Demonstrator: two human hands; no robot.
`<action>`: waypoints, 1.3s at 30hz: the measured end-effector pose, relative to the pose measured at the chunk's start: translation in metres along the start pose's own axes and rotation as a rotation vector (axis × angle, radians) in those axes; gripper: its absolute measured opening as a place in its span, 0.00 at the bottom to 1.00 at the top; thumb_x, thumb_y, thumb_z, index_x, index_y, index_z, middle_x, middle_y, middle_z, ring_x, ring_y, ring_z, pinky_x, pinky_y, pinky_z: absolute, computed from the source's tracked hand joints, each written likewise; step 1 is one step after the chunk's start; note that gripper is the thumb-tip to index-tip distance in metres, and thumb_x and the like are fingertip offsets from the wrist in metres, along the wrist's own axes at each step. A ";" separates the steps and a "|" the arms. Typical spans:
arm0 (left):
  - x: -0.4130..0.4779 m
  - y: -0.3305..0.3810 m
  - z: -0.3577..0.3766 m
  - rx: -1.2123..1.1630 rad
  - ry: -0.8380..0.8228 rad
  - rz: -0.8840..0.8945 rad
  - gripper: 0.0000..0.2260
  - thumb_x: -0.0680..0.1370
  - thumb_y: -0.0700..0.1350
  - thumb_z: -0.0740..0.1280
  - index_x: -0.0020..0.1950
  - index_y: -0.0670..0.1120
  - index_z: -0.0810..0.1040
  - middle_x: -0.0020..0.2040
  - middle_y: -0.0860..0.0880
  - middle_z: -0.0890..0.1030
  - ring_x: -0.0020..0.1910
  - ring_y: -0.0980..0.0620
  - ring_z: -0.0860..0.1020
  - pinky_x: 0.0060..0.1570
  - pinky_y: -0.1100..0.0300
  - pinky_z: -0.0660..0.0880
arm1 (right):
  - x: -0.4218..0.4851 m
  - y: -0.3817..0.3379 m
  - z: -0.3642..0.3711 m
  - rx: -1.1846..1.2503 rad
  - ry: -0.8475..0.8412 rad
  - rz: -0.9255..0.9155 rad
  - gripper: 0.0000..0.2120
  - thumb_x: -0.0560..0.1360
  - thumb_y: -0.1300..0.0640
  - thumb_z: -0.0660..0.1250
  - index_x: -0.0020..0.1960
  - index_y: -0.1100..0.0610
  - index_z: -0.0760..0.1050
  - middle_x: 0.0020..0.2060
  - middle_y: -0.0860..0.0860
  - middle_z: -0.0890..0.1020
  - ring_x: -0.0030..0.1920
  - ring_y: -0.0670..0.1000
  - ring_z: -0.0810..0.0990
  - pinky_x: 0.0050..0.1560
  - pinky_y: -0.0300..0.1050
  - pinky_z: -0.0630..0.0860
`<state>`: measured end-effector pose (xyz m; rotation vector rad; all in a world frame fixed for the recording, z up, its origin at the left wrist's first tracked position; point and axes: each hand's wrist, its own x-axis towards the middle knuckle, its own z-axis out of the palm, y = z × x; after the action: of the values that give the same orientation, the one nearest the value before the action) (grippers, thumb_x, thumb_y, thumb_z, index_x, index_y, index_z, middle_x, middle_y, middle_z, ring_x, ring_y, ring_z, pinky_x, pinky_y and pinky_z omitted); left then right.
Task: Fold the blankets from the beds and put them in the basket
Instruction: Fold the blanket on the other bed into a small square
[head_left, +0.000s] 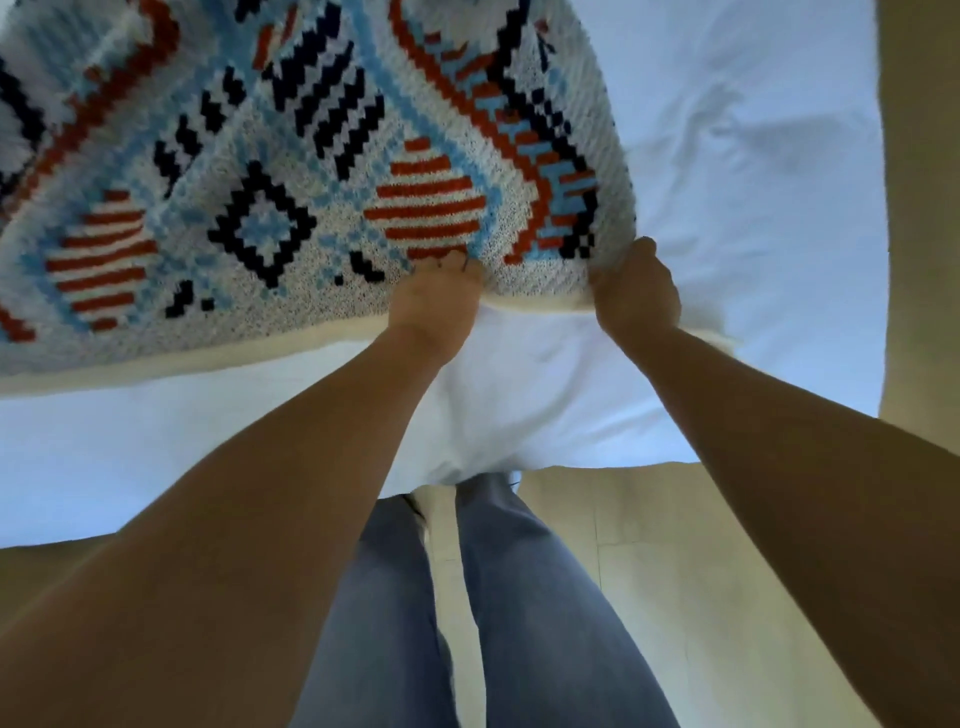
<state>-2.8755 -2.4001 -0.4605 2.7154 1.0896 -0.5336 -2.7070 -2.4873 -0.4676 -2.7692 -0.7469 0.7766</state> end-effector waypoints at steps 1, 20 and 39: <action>-0.001 0.002 -0.002 0.019 -0.006 0.009 0.15 0.77 0.37 0.61 0.63 0.40 0.68 0.57 0.42 0.74 0.54 0.43 0.75 0.44 0.51 0.75 | -0.001 -0.001 -0.001 -0.008 0.007 -0.020 0.13 0.77 0.54 0.58 0.57 0.62 0.66 0.55 0.62 0.78 0.55 0.64 0.76 0.47 0.50 0.70; -0.100 0.110 0.037 0.038 -0.128 0.365 0.17 0.77 0.41 0.60 0.66 0.42 0.67 0.64 0.43 0.70 0.61 0.44 0.70 0.50 0.51 0.74 | -0.103 0.146 -0.020 0.133 0.020 0.346 0.10 0.77 0.59 0.55 0.53 0.63 0.71 0.54 0.63 0.78 0.54 0.63 0.75 0.45 0.46 0.66; -0.058 0.243 -0.061 -0.193 -0.033 0.091 0.15 0.78 0.48 0.59 0.62 0.43 0.68 0.58 0.43 0.74 0.55 0.43 0.75 0.45 0.52 0.72 | -0.088 0.183 -0.127 -0.047 0.078 -0.180 0.13 0.79 0.54 0.56 0.58 0.61 0.70 0.56 0.57 0.75 0.57 0.58 0.73 0.47 0.49 0.70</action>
<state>-2.7294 -2.5940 -0.3765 2.5652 0.9515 -0.4334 -2.6282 -2.6930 -0.3742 -2.7072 -0.9941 0.6212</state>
